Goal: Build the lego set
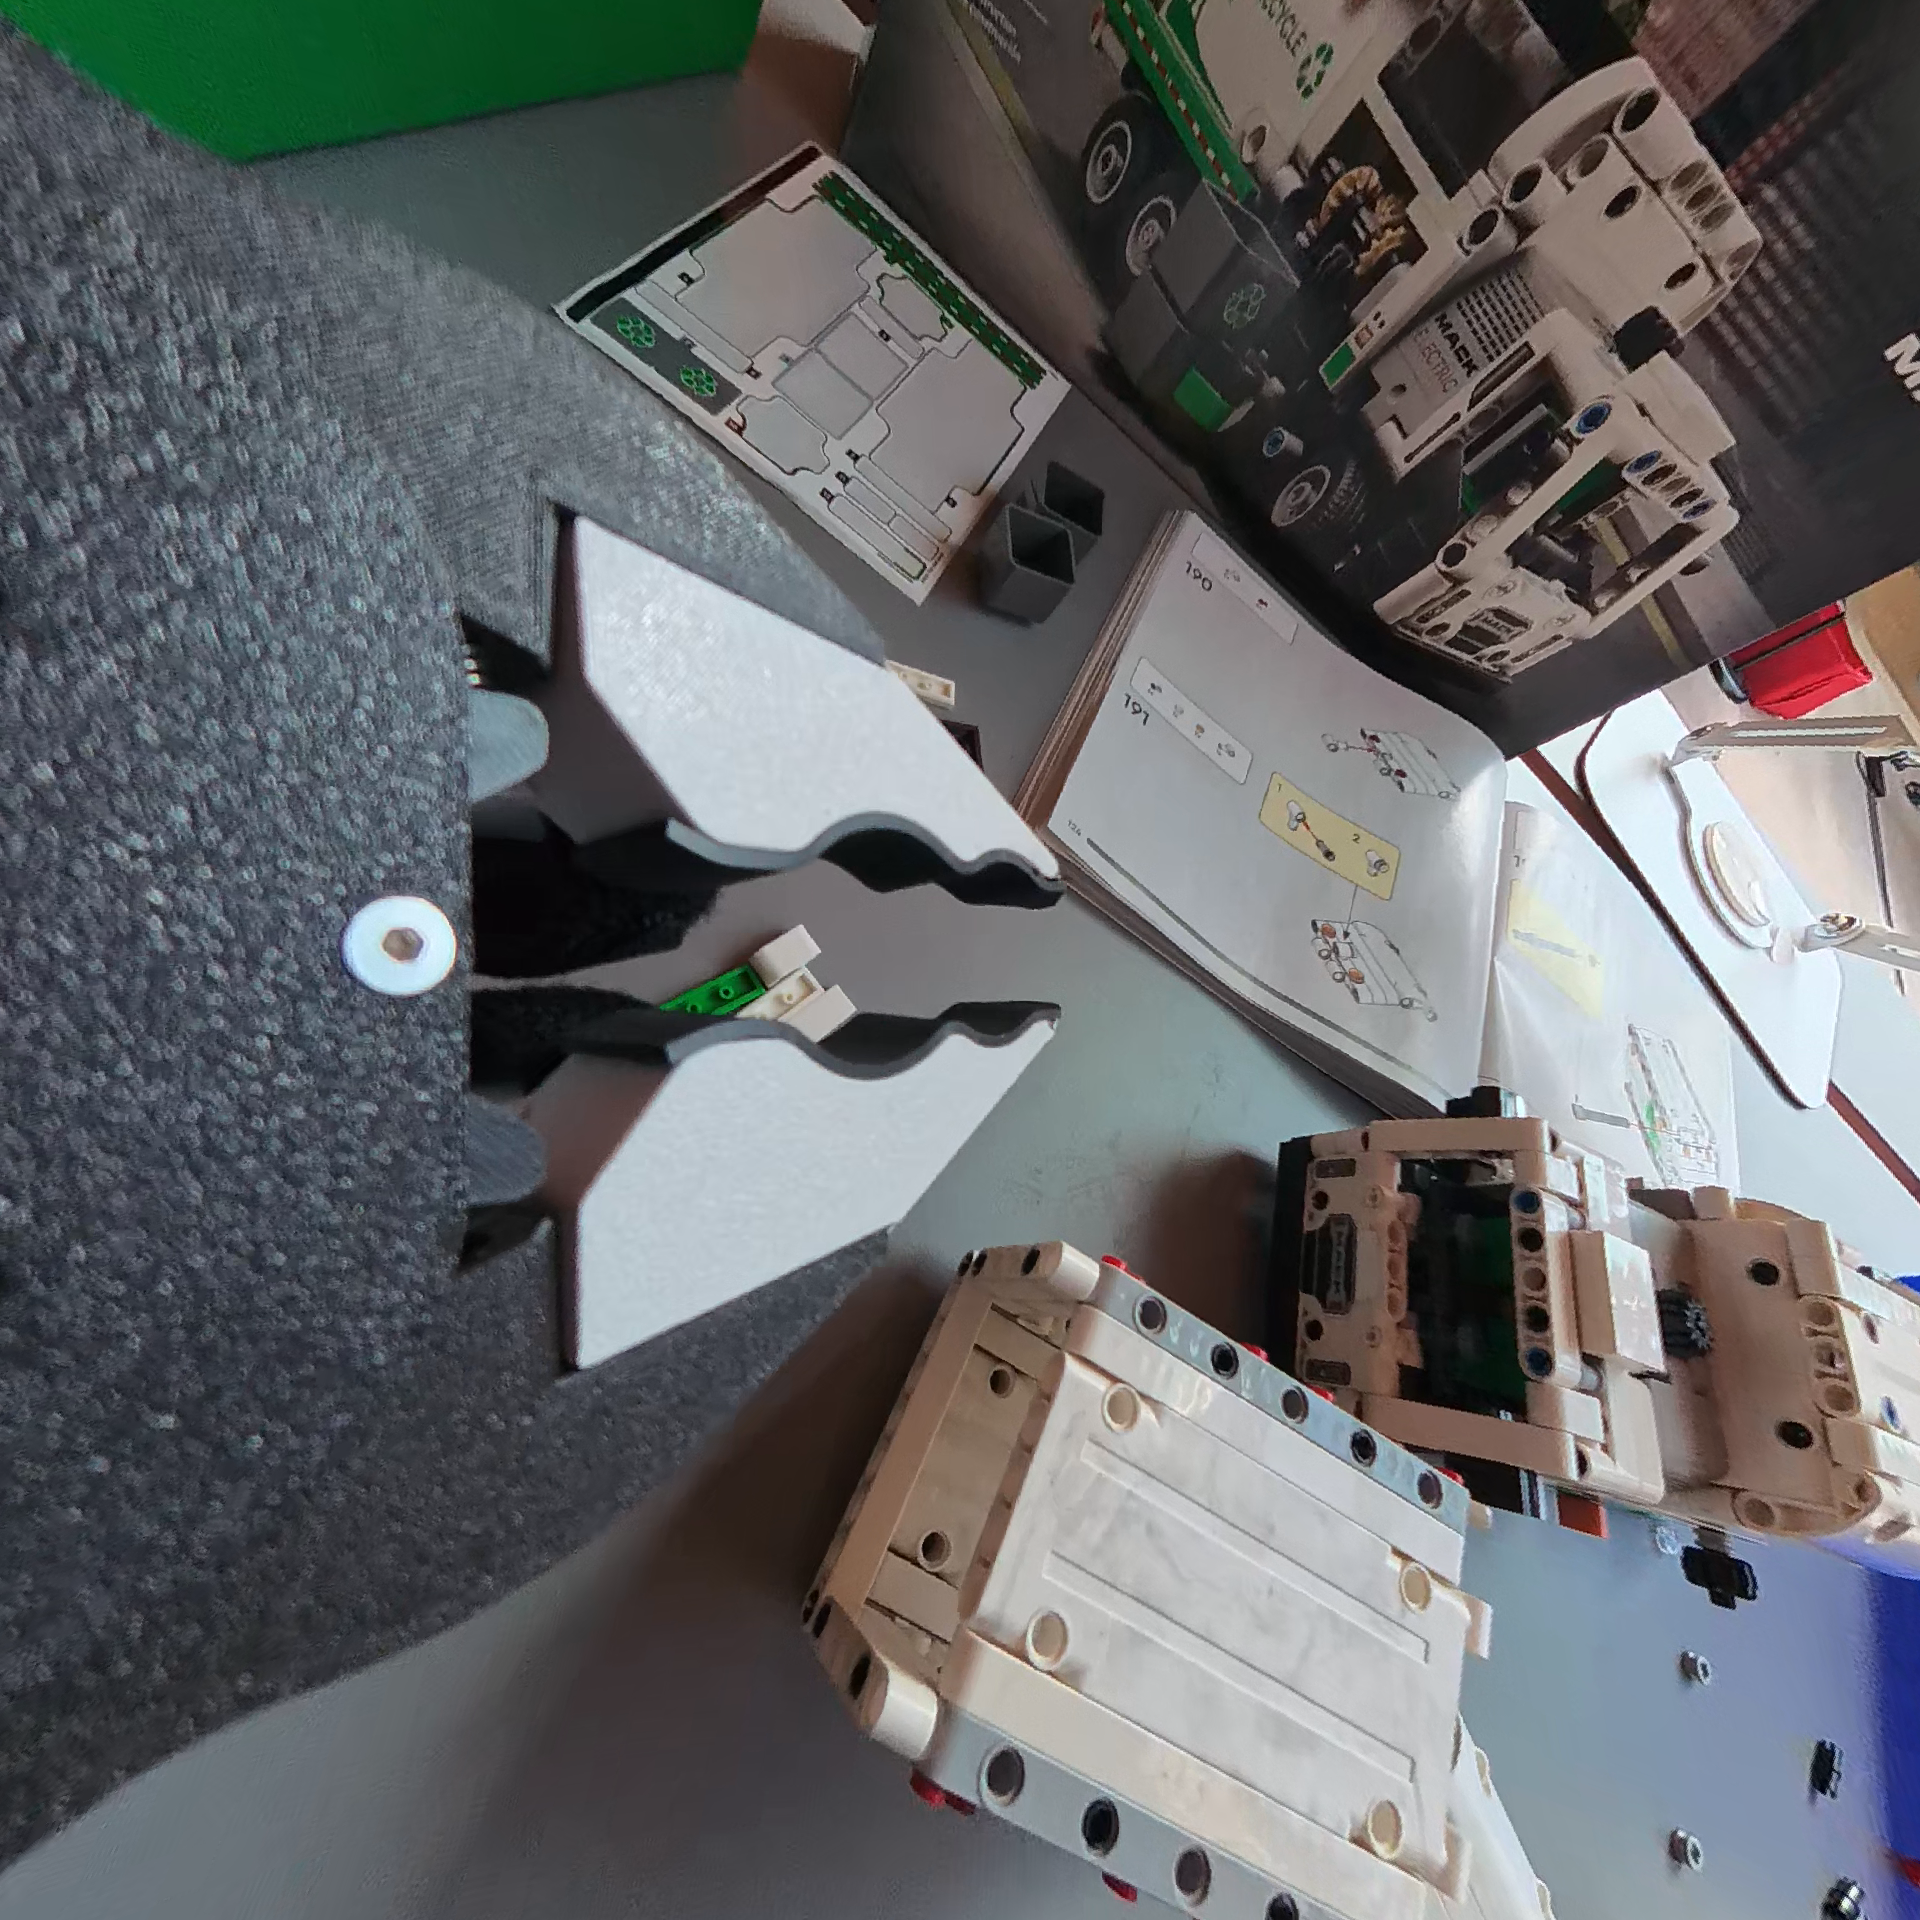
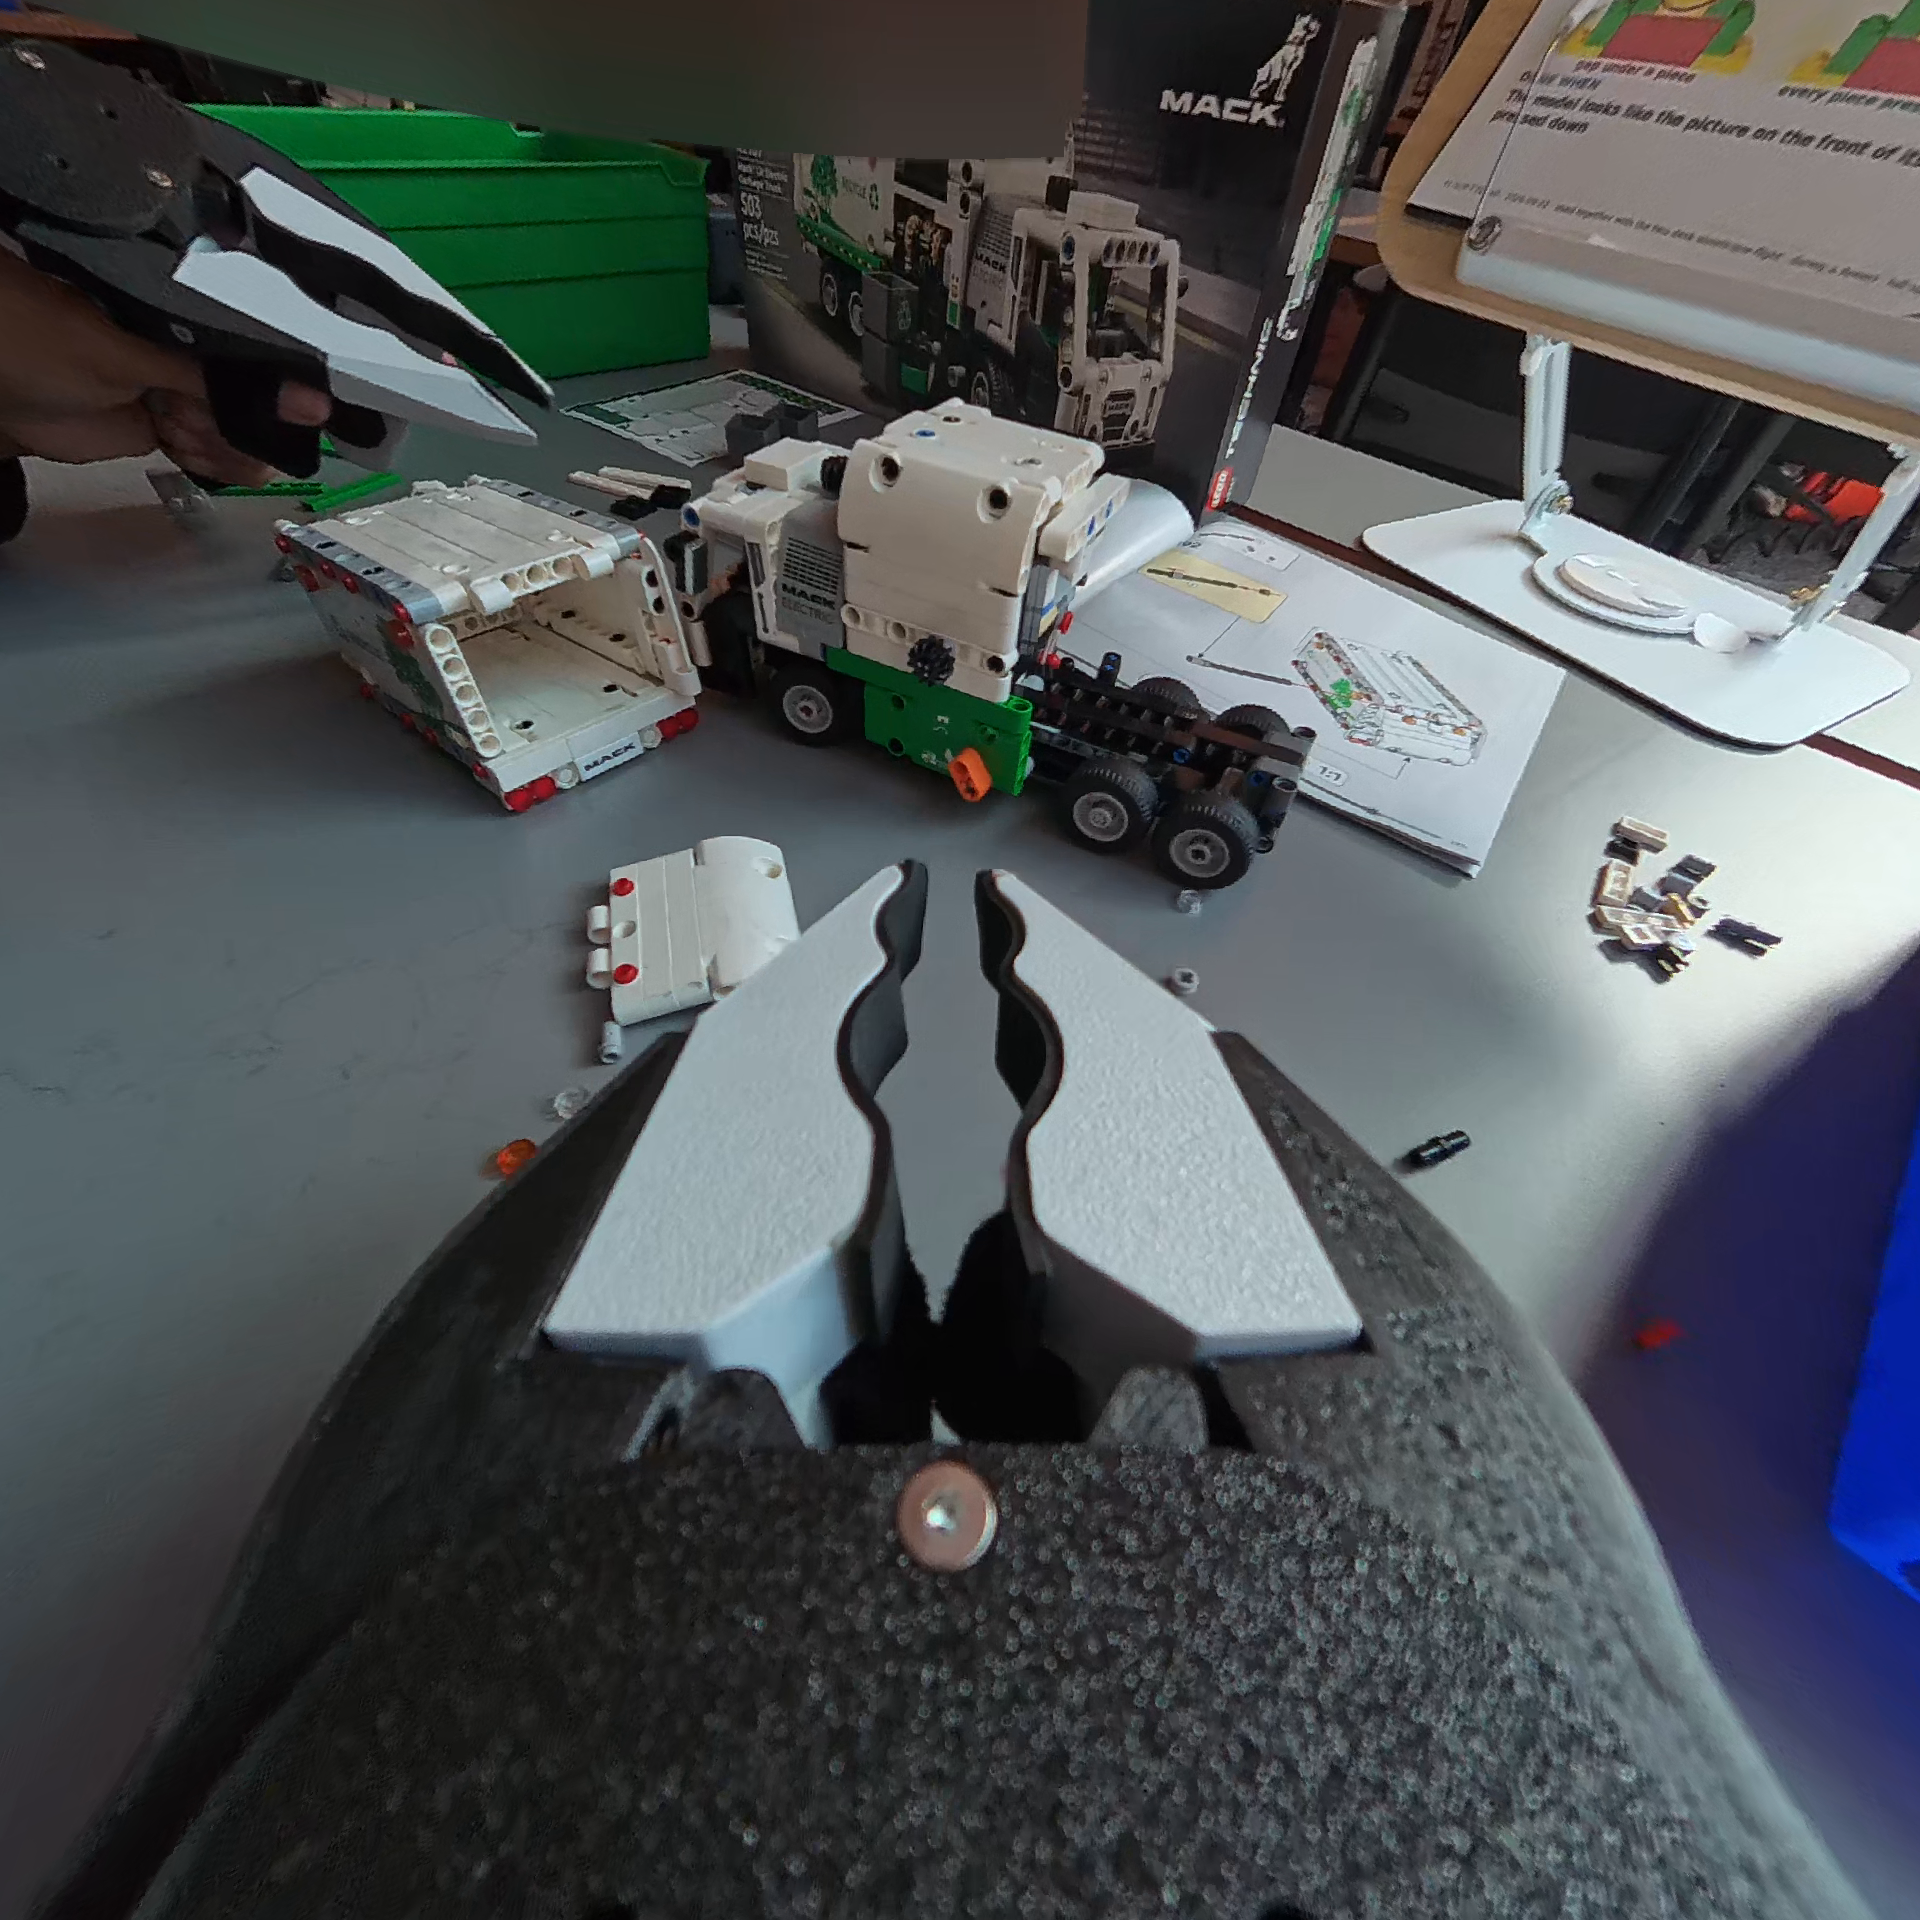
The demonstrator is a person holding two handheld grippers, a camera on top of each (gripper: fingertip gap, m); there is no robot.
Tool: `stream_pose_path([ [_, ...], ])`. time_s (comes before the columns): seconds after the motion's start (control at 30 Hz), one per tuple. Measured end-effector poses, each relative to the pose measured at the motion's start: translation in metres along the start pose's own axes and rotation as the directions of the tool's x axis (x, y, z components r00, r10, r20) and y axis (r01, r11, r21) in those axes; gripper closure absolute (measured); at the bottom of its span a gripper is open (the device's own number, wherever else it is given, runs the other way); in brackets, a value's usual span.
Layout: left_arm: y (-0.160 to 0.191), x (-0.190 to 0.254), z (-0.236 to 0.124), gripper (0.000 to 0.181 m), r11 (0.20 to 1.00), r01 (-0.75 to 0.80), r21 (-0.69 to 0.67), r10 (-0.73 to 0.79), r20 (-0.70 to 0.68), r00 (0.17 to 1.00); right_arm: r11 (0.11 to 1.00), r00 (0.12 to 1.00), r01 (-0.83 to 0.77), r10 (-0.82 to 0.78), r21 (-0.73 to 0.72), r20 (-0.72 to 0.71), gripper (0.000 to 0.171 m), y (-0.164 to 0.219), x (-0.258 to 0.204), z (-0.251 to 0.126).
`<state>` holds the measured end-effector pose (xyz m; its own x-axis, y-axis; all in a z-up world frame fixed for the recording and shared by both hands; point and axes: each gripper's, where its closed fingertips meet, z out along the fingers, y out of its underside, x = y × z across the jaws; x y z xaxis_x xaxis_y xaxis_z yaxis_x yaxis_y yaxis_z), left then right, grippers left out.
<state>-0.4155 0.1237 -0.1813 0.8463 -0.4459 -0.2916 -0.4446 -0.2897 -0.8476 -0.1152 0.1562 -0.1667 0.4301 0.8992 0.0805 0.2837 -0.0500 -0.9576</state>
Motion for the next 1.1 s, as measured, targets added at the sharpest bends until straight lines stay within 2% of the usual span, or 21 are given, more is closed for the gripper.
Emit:
stream_pose_path([
  [0.07,-0.003,0.000,-0.002,0.165,1.000,0.014,0.012,-0.013,-0.003,1.000,0.999,0.990,-0.042,0.046,-0.031,0.136,0.156,0.003,-0.020,-0.001],
  [0.1,-0.005,-0.001,-0.003,0.165,1.000,0.020,0.021,-0.020,-0.003,1.000,0.992,0.963,-0.060,0.087,-0.111,0.253,0.148,0.011,-0.038,-0.003],
  [0.13,-0.007,-0.002,-0.005,0.165,0.999,0.022,0.032,-0.022,0.002,1.000,0.979,0.931,-0.037,0.106,-0.200,0.348,0.149,0.020,-0.055,-0.008],
  [0.2,-0.012,-0.006,-0.009,0.166,0.999,0.017,0.050,-0.018,0.025,1.000,0.954,0.910,0.083,0.046,-0.290,0.411,0.153,0.037,-0.074,-0.017],
  [0.33,-0.018,-0.012,-0.015,0.165,0.997,-0.003,0.072,-0.001,0.064,0.998,0.886,0.887,0.224,-0.013,-0.407,0.461,0.152,0.069,-0.093,-0.022],
  [0.43,-0.021,-0.012,-0.018,0.166,0.996,-0.009,0.085,0.003,0.069,0.998,0.879,0.887,0.242,-0.030,-0.410,0.461,0.153,0.070,-0.095,-0.024],
  [0.63,-0.029,-0.007,-0.024,0.166,0.993,-0.057,0.108,0.048,0.084,0.995,0.878,0.895,0.243,-0.038,-0.413,0.445,0.166,0.072,-0.093,-0.028],
  [0.77,-0.045,-0.003,-0.035,0.167,0.982,-0.080,0.171,0.066,0.089,0.994,0.892,0.909,0.227,-0.050,-0.392,0.413,0.167,0.068,-0.091,-0.026],
  [0.87,-0.069,0.018,-0.047,0.168,0.963,-0.057,0.264,0.049,0.036,0.998,0.966,0.906,0.039,0.074,-0.256,0.418,0.168,0.030,-0.099,-0.023],
  [0.97,-0.097,0.071,-0.061,0.169,0.930,0.002,0.368,0.052,-0.138,0.989,0.974,0.888,-0.221,0.218,-0.038,0.404,0.168,-0.021,-0.093,-0.023],
  [1.03,-0.108,0.103,-0.065,0.168,0.919,-0.027,0.394,0.106,-0.179,0.978,0.864,0.783,-0.498,0.409,0.078,0.468,0.168,-0.051,-0.083,-0.029],
  [1.1,-0.115,0.128,-0.061,0.167,0.919,-0.050,0.391,0.133,-0.190,0.973,0.675,0.610,-0.727,0.551,0.126,0.569,0.168,-0.070,-0.073,-0.034],
])
